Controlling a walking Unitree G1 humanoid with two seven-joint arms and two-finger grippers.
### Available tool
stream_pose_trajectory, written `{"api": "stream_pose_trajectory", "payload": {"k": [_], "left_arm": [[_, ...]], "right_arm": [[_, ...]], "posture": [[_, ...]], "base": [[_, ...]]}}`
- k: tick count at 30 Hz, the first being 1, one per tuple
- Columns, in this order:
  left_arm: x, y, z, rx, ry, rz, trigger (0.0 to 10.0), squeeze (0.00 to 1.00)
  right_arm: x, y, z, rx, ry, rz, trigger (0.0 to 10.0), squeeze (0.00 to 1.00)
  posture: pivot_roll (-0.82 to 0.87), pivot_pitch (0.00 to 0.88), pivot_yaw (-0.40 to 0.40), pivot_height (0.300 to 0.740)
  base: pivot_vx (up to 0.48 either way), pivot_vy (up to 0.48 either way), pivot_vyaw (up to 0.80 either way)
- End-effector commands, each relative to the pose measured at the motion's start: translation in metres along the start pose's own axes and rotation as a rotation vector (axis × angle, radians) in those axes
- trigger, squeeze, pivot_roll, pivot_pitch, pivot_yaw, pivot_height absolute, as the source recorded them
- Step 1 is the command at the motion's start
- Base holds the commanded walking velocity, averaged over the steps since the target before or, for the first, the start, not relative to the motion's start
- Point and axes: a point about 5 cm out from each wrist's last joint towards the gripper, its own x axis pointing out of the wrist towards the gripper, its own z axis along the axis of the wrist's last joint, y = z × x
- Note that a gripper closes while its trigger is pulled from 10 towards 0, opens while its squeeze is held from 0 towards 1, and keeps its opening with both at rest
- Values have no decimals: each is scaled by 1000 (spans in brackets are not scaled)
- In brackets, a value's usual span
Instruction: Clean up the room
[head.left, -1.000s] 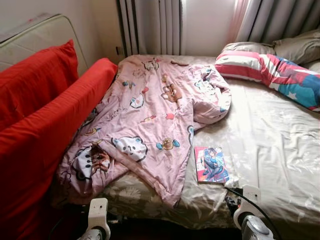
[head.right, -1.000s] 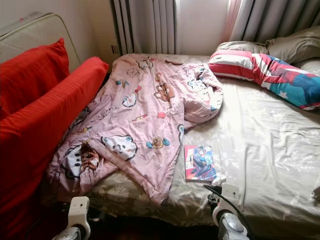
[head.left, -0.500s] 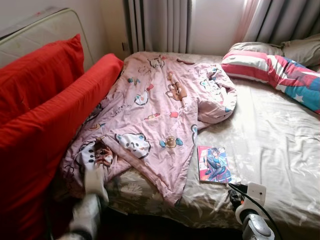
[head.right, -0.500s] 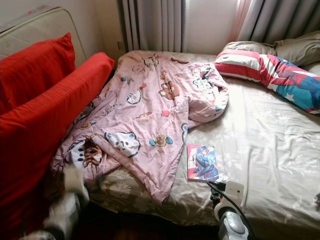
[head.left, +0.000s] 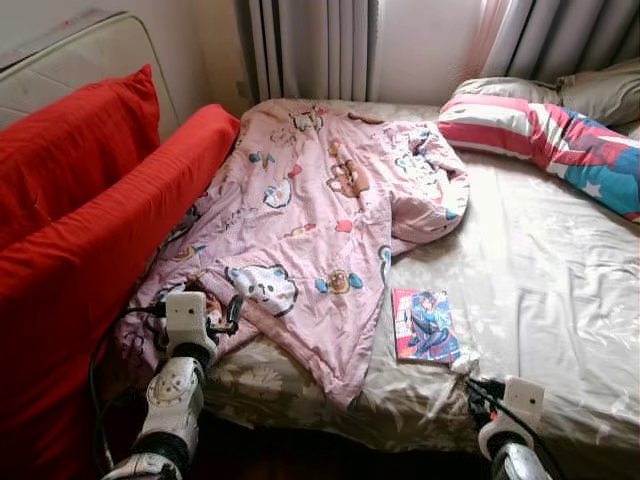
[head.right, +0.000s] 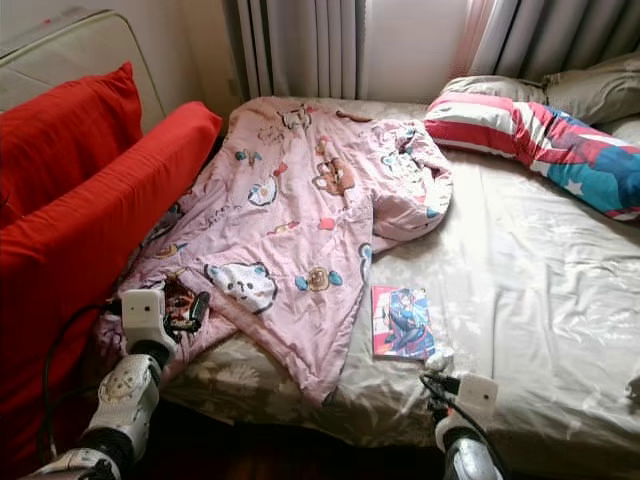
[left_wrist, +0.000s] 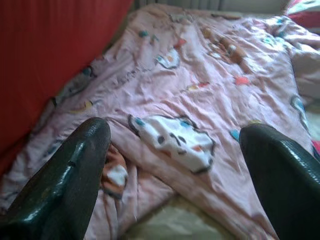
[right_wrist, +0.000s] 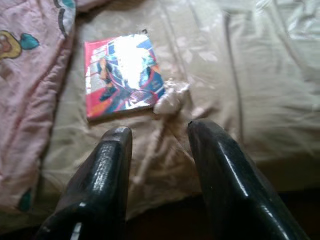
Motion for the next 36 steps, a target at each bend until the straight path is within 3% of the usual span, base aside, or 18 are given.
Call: {"api": "stream_pose_trajectory", "payload": {"k": [1,2,4,6,8,12,17,20,24,31,35,36], "left_arm": [[-6,3,2,14,-42,-12,10000,0],[-9,4,1,17,-52,-13,10000,0],[-16,5,1,30,-96,-13,10000,0],[-28,5,2,59,-142,-17,10000,0],[-36,5,-6,48,-104,-15,10000,0],[-47,7,-17,31,-39,-17,10000,0],[-60,8,-18,36,-37,-16,10000,0],[-82,17,-15,43,-38,22,10000,0],[-92,21,-16,43,-10,32,10000,0],[-94,39,-30,42,100,65,10000,0],[-90,48,-47,32,227,58,10000,0],[-89,50,-57,22,296,59,10000,0]], "right_arm": [[11,1,37,-49,-182,30,10000,0],[16,1,65,-60,-307,45,10000,0],[17,2,94,-84,-446,72,10000,0],[10,4,97,-139,-494,116,10000,0],[5,5,97,-174,-520,139,10000,0],[-1,4,96,-171,-541,129,10000,0],[-13,1,88,-184,-531,122,10000,0],[-34,-9,69,-166,-477,77,10000,0],[-42,-18,48,-167,-393,38,10000,0],[-36,-18,25,-101,-271,-8,10000,0],[-33,-18,-3,-68,-117,-32,10000,0],[-32,-19,-18,-48,-35,-53,10000,0]], "posture": [[-72,14,7,740],[-73,13,7,740],[-73,18,8,740],[-72,13,10,740],[-67,13,9,740],[-62,10,-1,740],[-45,0,-13,740],[-22,0,-22,740],[-8,0,-13,740],[-24,0,21,740],[-36,0,47,740],[-40,0,60,740]], "base": [[0,0,0],[0,0,0],[0,0,0],[0,0,0],[0,0,0],[0,0,0],[0,0,0],[0,0,0],[0,0,0],[0,0,0],[0,0,0],[0,0,0]]}}
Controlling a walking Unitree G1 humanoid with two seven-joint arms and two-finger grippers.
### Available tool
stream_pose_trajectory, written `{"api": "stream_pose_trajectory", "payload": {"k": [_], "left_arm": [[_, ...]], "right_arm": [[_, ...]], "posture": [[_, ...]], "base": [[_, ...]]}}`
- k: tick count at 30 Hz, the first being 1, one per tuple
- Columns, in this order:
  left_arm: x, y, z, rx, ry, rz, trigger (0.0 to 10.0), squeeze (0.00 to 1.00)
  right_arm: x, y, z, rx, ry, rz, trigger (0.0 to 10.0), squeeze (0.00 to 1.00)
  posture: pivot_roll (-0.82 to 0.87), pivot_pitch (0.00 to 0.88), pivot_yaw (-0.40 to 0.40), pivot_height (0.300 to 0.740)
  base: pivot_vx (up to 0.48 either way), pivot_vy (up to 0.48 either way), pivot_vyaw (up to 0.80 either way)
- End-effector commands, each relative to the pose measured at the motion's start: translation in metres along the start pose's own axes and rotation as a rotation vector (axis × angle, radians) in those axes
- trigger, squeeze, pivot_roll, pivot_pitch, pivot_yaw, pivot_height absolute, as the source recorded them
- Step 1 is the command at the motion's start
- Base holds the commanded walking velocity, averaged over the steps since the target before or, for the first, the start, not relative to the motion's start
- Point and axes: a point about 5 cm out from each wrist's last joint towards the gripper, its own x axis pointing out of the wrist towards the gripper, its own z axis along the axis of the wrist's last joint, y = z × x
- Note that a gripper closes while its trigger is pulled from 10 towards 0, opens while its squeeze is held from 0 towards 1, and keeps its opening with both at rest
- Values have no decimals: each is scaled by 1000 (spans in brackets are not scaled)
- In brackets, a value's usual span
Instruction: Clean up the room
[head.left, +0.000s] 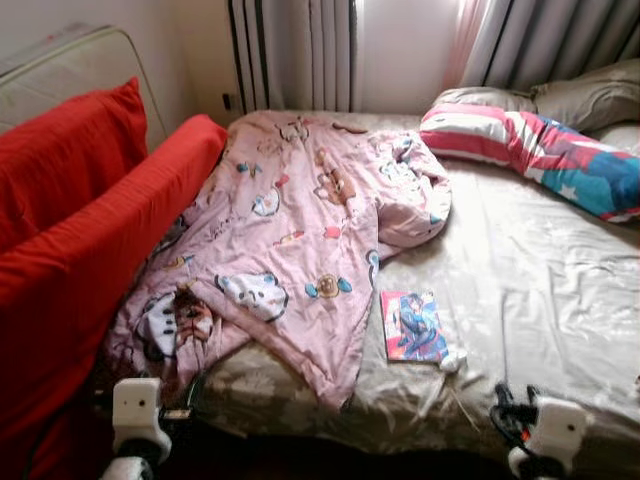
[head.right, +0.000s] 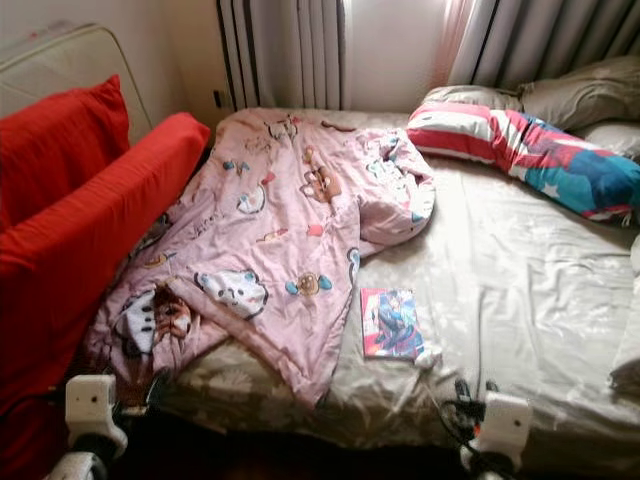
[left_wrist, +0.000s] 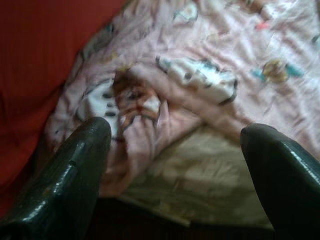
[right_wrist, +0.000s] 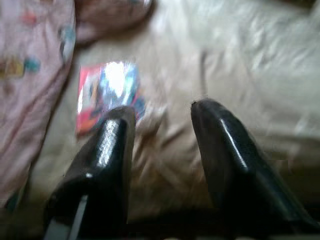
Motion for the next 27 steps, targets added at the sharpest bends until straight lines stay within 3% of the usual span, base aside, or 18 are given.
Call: {"api": "stream_pose_trajectory", "payload": {"k": [1,6,7,8,13,16,20,27], "left_arm": [[2,5,-21,-27,143,7,10000,0],[-3,6,-48,-27,330,10,10000,0],[-3,6,-48,-27,330,10,10000,0],[-5,3,-57,-30,394,7,10000,0],[-11,-9,-74,-36,523,3,10000,0],[-13,-14,-78,-46,548,3,10000,0],[-13,-19,-81,-6,565,-31,10000,0],[-13,-26,-83,-46,576,-22,10000,0]], "right_arm": [[-5,0,-26,26,157,-33,10000,0],[-11,11,-48,10,315,16,10000,0],[-11,11,-48,10,315,16,10000,0],[-14,12,-55,5,377,20,10000,0],[-18,10,-65,-8,469,17,10000,0],[-20,8,-68,-32,498,27,10000,0],[-17,0,-65,25,495,-53,10000,0],[-12,8,-63,15,507,1,10000,0]], "posture": [[-47,0,66,740],[-91,0,60,740],[-91,0,60,740],[-94,0,46,740],[-70,0,51,740],[-72,0,56,740],[-72,0,42,740],[-62,0,19,740]], "base": [[0,0,0],[0,0,0],[0,0,0],[0,0,0],[0,0,0],[0,0,0],[0,0,0],[0,0,0]]}}
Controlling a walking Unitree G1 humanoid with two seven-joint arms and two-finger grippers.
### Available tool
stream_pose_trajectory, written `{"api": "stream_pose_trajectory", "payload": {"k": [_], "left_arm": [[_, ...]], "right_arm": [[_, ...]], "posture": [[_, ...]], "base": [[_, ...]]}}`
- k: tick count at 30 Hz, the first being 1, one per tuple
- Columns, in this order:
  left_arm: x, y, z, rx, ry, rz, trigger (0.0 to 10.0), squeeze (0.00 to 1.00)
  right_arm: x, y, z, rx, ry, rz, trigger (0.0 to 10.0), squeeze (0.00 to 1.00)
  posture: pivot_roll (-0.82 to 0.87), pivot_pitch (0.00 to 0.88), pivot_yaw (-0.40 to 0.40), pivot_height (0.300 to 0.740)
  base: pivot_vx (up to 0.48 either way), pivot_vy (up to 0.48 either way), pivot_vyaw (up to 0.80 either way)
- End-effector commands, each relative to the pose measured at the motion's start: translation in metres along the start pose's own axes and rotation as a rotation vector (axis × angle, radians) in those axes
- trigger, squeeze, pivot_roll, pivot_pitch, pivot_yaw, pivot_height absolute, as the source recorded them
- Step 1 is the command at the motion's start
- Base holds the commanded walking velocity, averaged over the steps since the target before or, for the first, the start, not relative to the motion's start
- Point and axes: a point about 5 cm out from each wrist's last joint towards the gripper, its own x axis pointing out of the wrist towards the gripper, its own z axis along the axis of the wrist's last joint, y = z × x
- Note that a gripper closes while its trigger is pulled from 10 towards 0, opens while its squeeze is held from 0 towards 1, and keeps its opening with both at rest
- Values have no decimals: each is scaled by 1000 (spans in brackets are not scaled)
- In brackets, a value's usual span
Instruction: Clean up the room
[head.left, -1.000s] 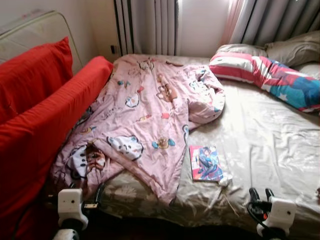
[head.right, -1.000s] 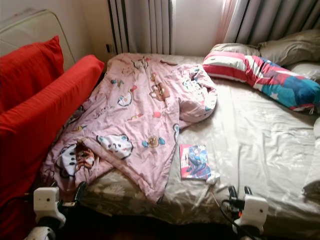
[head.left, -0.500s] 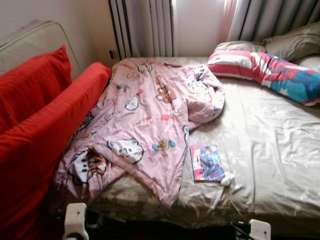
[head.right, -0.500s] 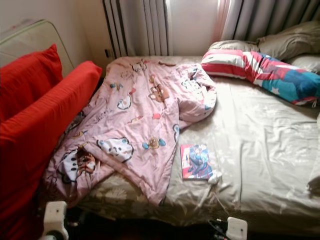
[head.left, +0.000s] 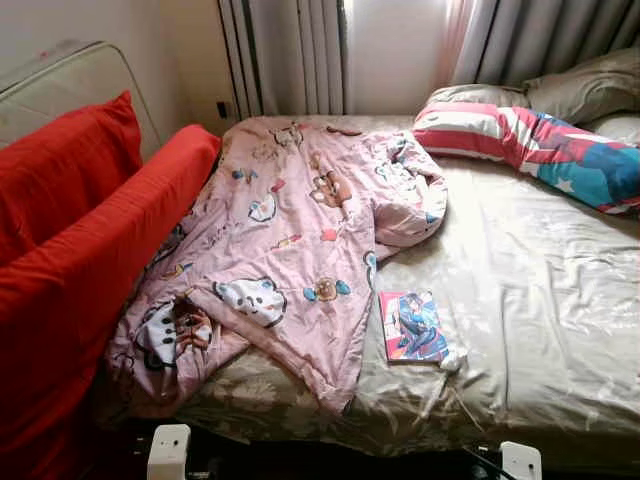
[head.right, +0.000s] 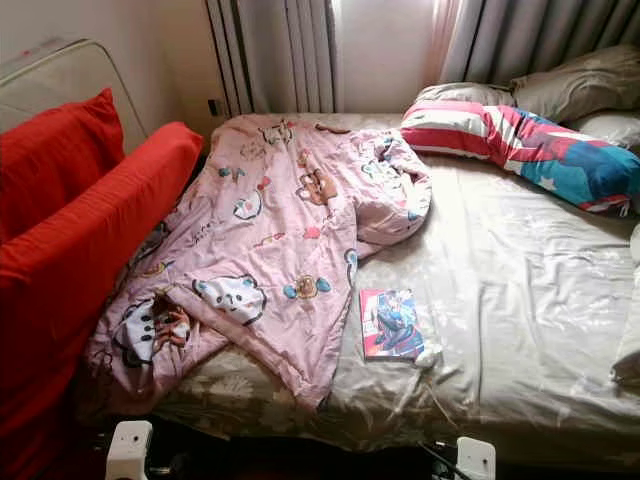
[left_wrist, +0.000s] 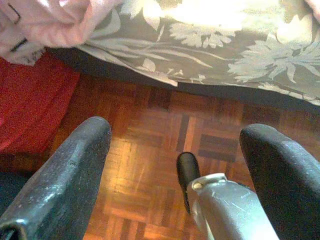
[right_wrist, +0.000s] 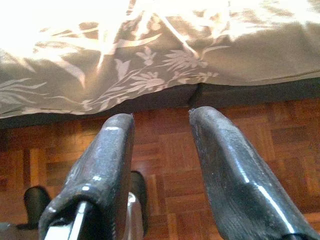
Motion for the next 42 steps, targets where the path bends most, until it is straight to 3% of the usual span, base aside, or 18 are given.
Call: {"api": "stream_pose_trajectory", "payload": {"k": [1,11,30,42], "left_arm": [[-1,-3,-5,-7,17,-7,10000,0],[-2,-8,-14,-14,51,-10,10000,0],[-6,-2,-25,-38,93,17,10000,0],[-7,3,-24,-40,95,28,10000,0]], "right_arm": [[0,4,-3,6,17,12,10000,0],[-1,0,-5,21,35,-1,10000,0],[-3,-9,-13,21,92,-19,10000,0],[-7,-28,-15,38,117,-55,10000,0]], "posture": [[-63,0,17,740],[-76,0,17,740],[-61,0,10,740],[-61,0,8,740]], "base": [[0,0,0],[0,0,0],[0,0,-183],[165,0,0]]}}
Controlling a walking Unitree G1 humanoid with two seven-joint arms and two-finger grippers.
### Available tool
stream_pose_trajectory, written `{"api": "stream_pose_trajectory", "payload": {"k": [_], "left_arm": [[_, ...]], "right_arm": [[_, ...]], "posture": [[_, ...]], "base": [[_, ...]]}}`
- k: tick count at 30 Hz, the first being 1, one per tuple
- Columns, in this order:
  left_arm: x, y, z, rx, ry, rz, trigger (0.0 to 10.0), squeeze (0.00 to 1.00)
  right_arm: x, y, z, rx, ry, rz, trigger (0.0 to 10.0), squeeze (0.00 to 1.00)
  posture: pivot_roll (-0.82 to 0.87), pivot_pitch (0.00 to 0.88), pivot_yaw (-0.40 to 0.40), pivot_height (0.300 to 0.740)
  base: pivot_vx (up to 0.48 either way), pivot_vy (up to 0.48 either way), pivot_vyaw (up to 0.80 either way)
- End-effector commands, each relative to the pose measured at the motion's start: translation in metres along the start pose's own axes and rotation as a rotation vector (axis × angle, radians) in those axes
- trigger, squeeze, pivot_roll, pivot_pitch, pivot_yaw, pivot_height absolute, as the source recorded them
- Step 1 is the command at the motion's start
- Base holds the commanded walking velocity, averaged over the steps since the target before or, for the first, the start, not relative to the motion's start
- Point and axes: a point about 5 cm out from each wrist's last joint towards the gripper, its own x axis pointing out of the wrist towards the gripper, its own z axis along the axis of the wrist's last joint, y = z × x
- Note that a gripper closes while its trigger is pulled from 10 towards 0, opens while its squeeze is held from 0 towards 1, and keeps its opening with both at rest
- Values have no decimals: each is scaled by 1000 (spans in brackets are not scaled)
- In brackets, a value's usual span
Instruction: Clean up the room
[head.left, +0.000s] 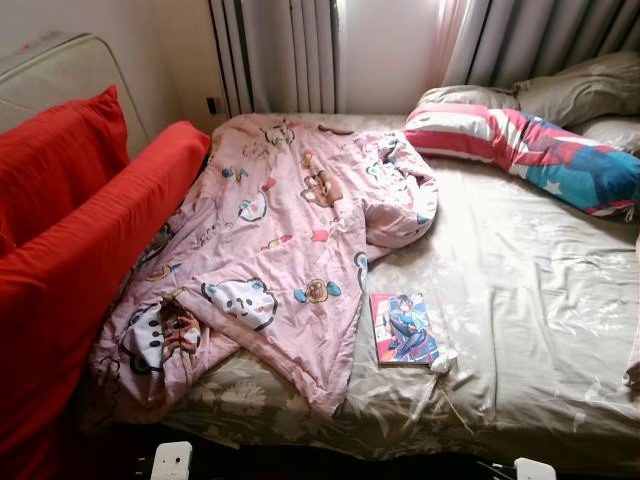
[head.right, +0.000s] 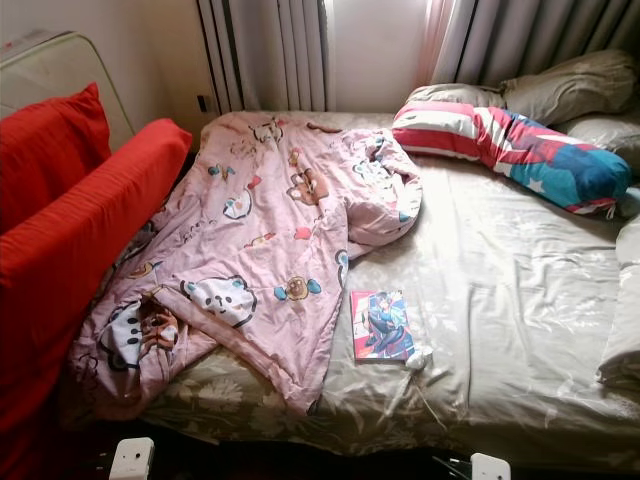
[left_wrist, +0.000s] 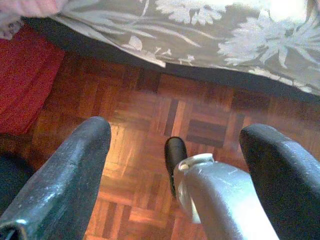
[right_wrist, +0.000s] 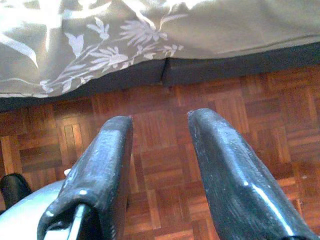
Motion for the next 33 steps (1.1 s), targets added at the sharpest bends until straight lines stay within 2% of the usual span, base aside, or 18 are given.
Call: {"api": "stream_pose_trajectory", "payload": {"k": [1,6,17,22,26,29,30,32,33], "left_arm": [[-2,6,-5,1,29,16,10000,0],[1,2,3,1,9,11,10000,0],[3,-2,9,9,-14,-2,10000,0],[5,-5,16,6,-44,-6,10000,0],[6,-6,25,-14,-97,-15,10000,0],[6,-6,31,-20,-131,-15,10000,0],[7,-4,41,-24,-177,-9,10000,0],[7,-2,47,-26,-203,-5,10000,0],[7,0,61,-37,-268,2,10000,0]], "right_arm": [[1,2,0,20,8,1,10000,0],[4,15,6,26,-5,18,10000,0],[5,20,9,45,-12,21,10000,0],[8,25,21,37,-44,23,10000,0],[10,25,35,24,-90,29,10000,0],[8,18,36,22,-124,32,10000,0],[9,17,45,13,-171,40,10000,0],[9,17,51,9,-195,44,10000,0],[9,18,64,-7,-257,50,10000,0]], "posture": [[-61,0,8,740],[-56,0,5,740],[-59,0,6,740],[-55,0,3,740],[-57,0,2,740],[-59,0,2,740],[-61,0,2,740],[-63,0,1,740],[-68,0,2,740]], "base": [[251,0,0],[275,0,0],[282,0,-120],[160,0,0],[0,0,0],[0,0,0],[0,0,0],[0,0,0],[0,0,0]]}}
